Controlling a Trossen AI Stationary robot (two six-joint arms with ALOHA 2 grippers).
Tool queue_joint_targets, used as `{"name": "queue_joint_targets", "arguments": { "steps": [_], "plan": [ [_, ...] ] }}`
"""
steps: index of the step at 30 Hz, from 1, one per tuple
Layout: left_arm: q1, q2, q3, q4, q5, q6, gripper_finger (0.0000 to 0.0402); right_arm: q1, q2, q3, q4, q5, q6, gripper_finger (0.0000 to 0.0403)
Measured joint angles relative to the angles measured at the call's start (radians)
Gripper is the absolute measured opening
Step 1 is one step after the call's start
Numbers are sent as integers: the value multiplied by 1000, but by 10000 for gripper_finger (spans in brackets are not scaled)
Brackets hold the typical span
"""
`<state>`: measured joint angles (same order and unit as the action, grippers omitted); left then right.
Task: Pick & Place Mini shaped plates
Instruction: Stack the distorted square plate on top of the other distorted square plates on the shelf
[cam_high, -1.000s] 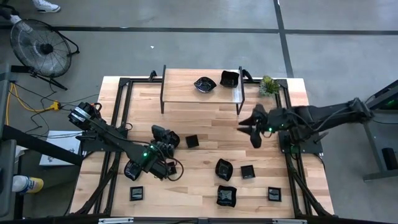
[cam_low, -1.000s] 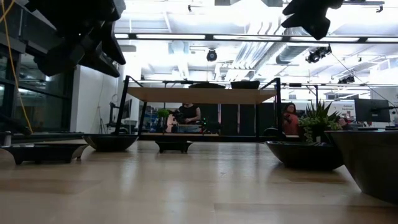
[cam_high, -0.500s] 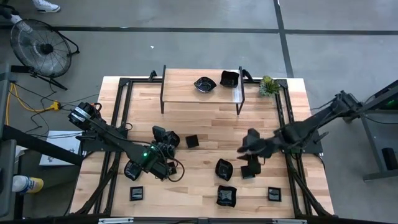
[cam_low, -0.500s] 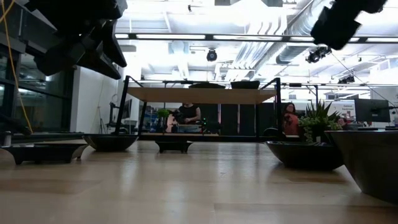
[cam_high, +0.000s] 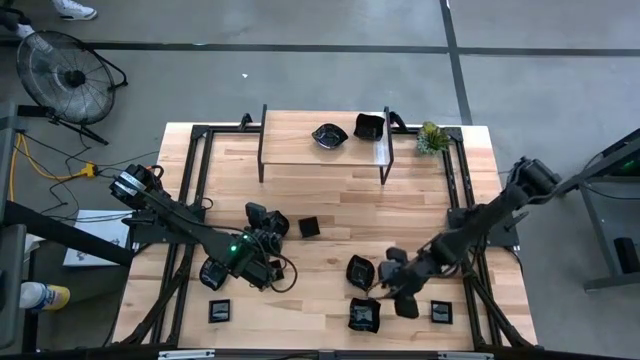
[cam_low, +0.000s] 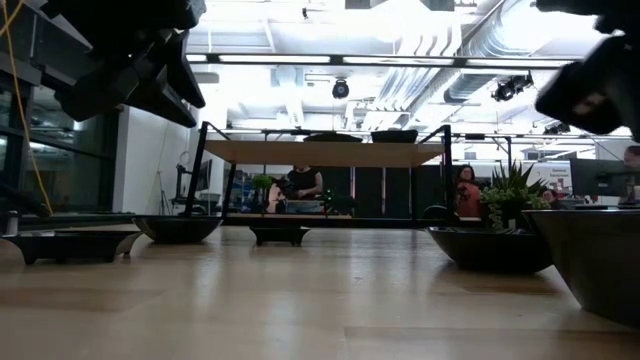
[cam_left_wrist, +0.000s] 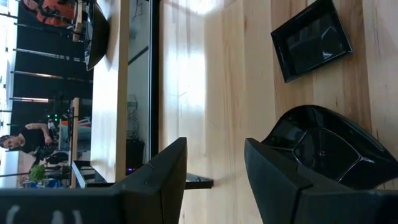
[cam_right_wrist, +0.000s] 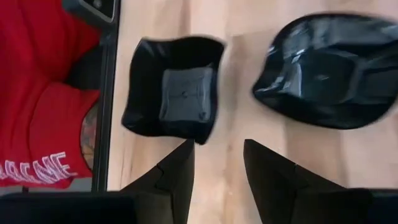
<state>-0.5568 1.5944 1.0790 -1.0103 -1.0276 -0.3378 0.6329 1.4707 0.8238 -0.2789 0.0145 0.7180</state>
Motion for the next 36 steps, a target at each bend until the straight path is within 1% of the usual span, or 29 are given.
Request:
{"name": "queue_joint_targets", "arguments": {
  "steps": [6, 12, 17, 24, 32, 36],
  "plan": [
    [0, 0, 0, 0, 2, 0, 156, 25, 66, 0, 60, 10, 50, 134],
    [0, 0, 0, 8, 5, 0, 156, 29, 126, 0, 162, 2, 69, 134],
    [0, 0, 0, 11, 5, 0, 156, 31, 160, 0, 172, 8, 85, 134],
    [0, 0, 0, 13, 7, 0, 156, 31, 166, 0, 172, 56, 86, 134],
    [0, 0, 0, 13, 10, 0, 156, 31, 166, 0, 189, 45, 86, 134],
    [0, 0, 0, 13, 18, 0, 156, 35, 166, 0, 188, 60, 86, 134]
  ]
}}
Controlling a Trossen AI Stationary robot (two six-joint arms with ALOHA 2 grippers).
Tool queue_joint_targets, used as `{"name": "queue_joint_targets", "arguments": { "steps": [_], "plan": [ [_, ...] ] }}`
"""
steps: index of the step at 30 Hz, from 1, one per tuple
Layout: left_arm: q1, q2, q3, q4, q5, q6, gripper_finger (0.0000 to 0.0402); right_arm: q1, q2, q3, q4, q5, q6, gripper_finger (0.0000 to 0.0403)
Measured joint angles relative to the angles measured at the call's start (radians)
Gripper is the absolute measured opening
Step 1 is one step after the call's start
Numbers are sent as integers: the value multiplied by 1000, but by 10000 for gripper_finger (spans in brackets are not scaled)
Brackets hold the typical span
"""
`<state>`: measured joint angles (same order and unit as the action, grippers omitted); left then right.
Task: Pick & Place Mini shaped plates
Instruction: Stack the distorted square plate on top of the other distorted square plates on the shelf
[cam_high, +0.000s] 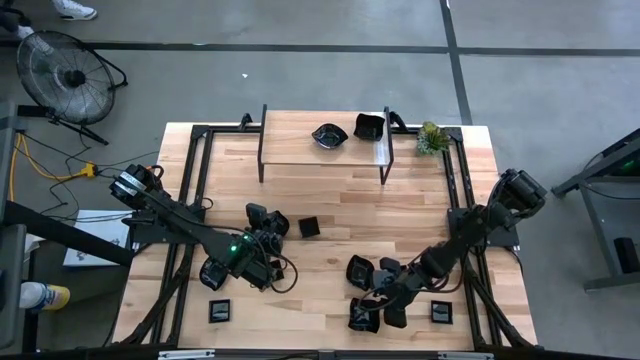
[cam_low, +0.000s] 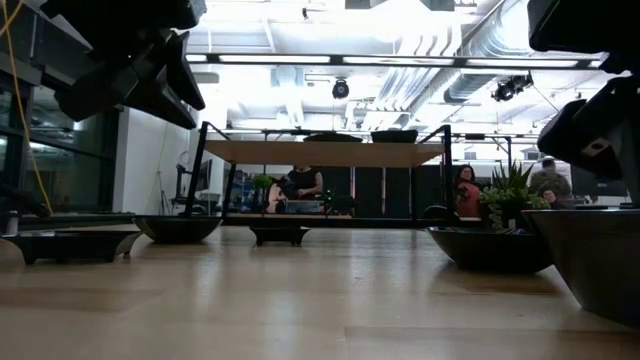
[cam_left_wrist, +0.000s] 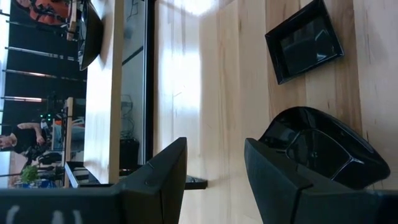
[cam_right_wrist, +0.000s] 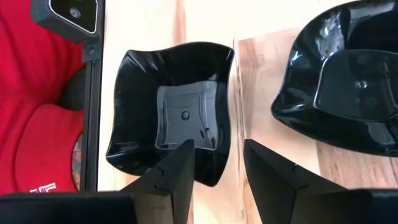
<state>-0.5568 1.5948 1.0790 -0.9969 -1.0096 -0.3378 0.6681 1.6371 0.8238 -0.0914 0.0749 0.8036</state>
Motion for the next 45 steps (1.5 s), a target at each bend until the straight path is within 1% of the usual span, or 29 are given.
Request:
{"name": "queue_joint_targets", "arguments": {
  "steps": [10, 18, 21, 26, 35, 40, 45],
  "plan": [
    [0, 0, 0, 0, 2, 0, 156, 7, 54, 0, 6, 12, 7, 134],
    [0, 0, 0, 0, 3, 0, 156, 6, 44, 0, 9, 23, 7, 128],
    [0, 0, 0, 0, 4, 0, 156, 6, 43, 0, 6, 12, 3, 112],
    [0, 0, 0, 0, 4, 0, 156, 6, 43, 0, 6, -15, 0, 71],
    [0, 0, 0, 0, 4, 0, 156, 6, 43, 0, 7, -17, 0, 6],
    [0, 0, 0, 0, 4, 0, 156, 6, 35, 0, 6, -15, 0, 5],
    [0, 0, 0, 3, 4, -7, 156, 6, -13, 0, -1, 7, -20, 3]
  ]
}}
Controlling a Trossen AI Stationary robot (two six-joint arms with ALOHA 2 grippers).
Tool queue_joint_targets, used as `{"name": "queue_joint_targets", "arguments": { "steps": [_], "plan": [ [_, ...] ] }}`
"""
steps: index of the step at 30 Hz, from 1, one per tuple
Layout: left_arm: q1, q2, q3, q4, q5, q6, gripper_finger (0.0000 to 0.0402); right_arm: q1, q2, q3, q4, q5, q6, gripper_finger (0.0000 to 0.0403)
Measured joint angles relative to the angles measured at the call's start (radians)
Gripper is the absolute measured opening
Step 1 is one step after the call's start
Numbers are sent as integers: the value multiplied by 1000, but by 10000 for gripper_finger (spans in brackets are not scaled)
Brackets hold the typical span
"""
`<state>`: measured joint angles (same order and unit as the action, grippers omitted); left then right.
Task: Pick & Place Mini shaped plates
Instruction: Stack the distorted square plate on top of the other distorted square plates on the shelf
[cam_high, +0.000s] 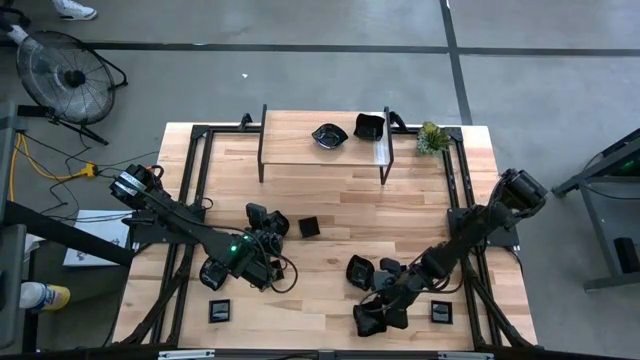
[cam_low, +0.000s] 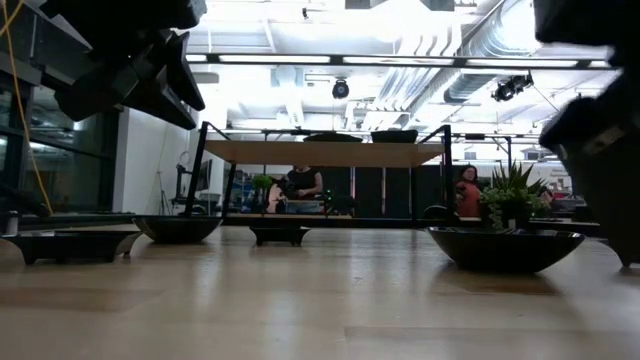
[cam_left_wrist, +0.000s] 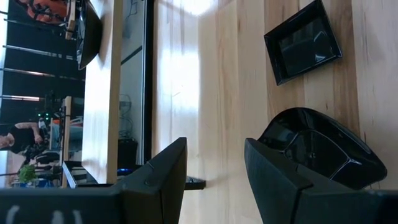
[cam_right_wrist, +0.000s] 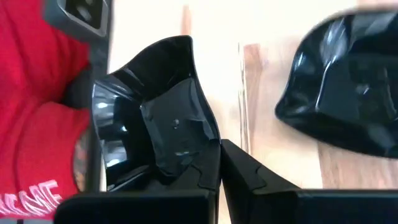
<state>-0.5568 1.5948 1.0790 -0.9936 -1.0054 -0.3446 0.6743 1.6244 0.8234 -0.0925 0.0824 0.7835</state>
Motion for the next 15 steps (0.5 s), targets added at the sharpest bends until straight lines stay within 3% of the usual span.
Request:
{"name": "queue_joint_targets", "arguments": {
  "steps": [15],
  "plan": [
    [0, 0, 0, 8, 0, 0, 156, -83, -313, 0, -116, 258, -43, 1]
  ]
}}
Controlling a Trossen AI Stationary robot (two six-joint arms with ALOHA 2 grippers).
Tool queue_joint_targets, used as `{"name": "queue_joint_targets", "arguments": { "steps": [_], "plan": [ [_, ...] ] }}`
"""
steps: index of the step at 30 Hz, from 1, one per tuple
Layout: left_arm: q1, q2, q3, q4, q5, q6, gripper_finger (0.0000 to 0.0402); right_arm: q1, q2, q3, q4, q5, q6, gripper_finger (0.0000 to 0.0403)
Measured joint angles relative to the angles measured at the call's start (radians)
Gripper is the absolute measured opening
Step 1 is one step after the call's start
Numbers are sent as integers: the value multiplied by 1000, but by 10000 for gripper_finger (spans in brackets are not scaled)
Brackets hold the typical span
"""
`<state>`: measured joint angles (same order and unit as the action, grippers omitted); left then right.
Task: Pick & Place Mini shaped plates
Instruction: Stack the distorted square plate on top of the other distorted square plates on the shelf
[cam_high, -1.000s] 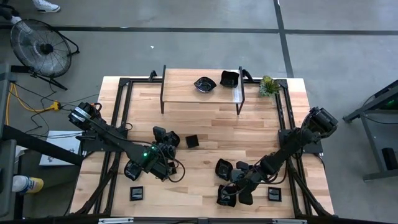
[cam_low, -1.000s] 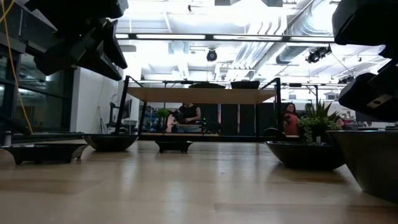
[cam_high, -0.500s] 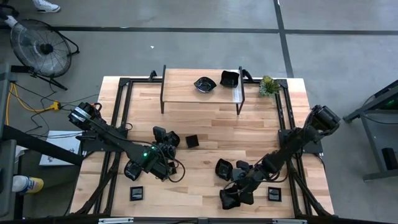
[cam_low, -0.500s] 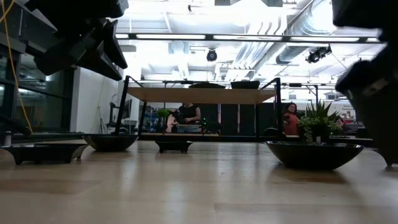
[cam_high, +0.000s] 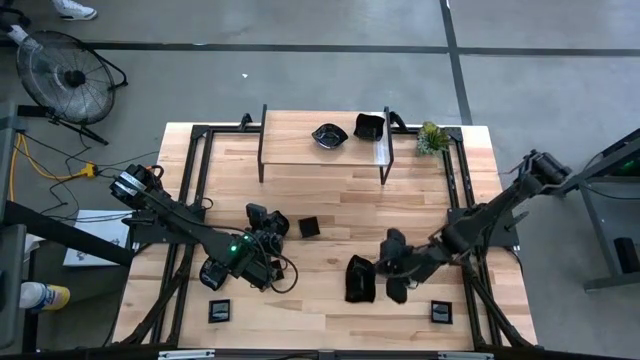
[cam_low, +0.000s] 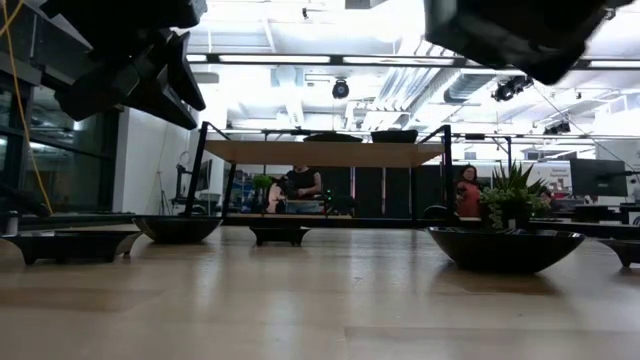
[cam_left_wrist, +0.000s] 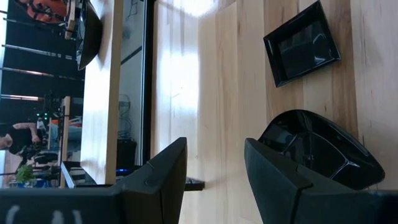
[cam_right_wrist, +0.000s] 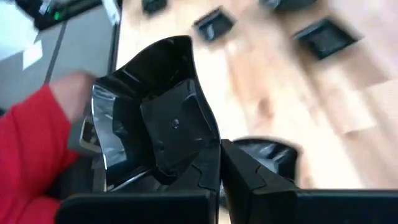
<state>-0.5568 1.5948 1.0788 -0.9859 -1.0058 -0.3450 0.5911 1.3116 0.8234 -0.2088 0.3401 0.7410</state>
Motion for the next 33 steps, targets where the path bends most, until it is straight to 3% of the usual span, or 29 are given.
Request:
{"name": "queue_joint_targets", "arguments": {
  "steps": [17, 27, 33],
  "plan": [
    [0, 0, 0, 10, 0, 0, 156, -370, -280, 0, -155, -57, -199, 0],
    [0, 0, 0, 20, 0, 0, 156, -599, -293, 0, -151, 172, -62, 0],
    [0, 0, 0, 20, 1, 0, 156, -716, -293, 0, -86, 181, -15, 0]
  ]
}}
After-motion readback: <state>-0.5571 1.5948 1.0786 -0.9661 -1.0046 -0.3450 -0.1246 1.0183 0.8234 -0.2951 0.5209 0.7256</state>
